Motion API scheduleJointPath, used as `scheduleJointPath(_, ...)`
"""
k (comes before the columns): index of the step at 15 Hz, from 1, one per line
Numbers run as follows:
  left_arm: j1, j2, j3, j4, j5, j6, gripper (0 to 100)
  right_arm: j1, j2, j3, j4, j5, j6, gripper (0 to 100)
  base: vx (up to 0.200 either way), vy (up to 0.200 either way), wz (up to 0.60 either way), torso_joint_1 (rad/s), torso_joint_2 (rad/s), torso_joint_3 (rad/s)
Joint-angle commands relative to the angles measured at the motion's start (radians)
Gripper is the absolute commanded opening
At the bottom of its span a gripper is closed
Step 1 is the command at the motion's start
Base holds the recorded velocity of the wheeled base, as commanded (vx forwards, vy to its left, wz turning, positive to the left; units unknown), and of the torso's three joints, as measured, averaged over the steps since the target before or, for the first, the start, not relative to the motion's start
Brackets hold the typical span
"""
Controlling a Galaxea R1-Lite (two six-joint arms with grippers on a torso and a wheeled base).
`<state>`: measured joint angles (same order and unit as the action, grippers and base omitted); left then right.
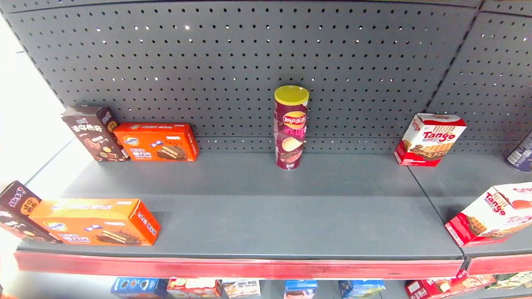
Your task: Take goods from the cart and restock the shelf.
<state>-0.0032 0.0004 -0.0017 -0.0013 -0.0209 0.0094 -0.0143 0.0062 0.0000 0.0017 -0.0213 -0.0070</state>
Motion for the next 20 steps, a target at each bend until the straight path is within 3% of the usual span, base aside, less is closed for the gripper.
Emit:
scheduleJointPath(1, 0.0, 0.0, 0.0, 0.0, 0.001, 0.0, 100, 0.0, 0.001, 0.0, 0.0, 0.0, 0.001, 100, 0.0, 0.0, 0.6, 0.002, 0.0, 0.002)
scheduleJointPath(12, 0.0, 0.0, 0.0, 0.001, -0.004, 0.001, 100, 0.0, 0.001, 0.0, 0.0, -0.005, -0.001, 100, 0.0, 0.0, 0.6, 0.002, 0.0, 0.002)
scheduleJointPath(20, 0.0, 0.0, 0.0, 0.001, -0.002, 0.004, 100, 0.0, 0.0, 0.0, 0.0, -0.006, 0.004, 100, 0.0, 0.0, 0.0, 0.0, 0.0, 0.0)
